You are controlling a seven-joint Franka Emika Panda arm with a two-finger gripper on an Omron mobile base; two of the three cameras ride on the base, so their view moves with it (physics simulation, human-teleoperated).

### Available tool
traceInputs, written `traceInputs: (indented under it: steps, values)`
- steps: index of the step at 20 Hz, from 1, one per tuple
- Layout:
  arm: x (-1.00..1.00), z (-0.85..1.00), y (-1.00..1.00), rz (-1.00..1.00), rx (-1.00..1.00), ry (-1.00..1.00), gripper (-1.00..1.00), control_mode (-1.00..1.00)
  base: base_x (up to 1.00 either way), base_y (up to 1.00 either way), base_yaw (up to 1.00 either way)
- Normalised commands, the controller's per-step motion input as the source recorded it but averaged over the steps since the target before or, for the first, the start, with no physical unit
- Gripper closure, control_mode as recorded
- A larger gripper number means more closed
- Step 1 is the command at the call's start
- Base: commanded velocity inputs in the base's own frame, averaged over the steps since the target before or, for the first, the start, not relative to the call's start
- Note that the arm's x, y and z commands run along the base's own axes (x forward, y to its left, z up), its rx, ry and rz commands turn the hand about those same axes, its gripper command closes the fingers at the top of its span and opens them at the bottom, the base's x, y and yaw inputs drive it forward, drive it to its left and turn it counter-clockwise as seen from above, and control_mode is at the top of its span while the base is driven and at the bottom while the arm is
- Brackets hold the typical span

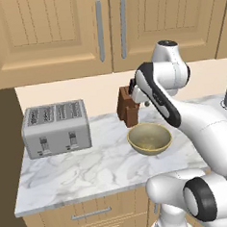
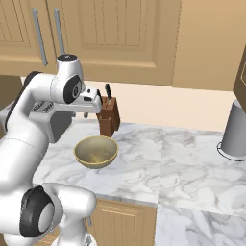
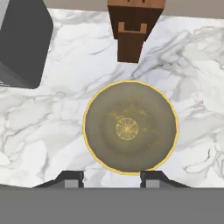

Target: Open the cabinet. Pick the orange and kiwi from the cabinet and place them into the bowl. Then close the cabinet.

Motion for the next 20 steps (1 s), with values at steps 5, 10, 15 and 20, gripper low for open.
traceInputs:
  steps: [5, 10, 15, 20]
  values:
    - [0.0, -0.02, 0.01, 0.0, 0.0, 0.0, -1.0, -1.0, 0.0, 0.0, 0.0]
    - [-0.05, 0.06, 0.08, 0.0, 0.0, -0.07, -1.0, -1.0, 0.0, 0.0, 0.0]
    - [-0.04, 0.22, 0.21, 0.0, 0.0, -0.22, -1.0, -1.0, 0.0, 0.0, 0.0]
    - [0.0, 0.27, 0.35, 0.0, 0.0, -0.21, -1.0, -1.0, 0.0, 0.0, 0.0]
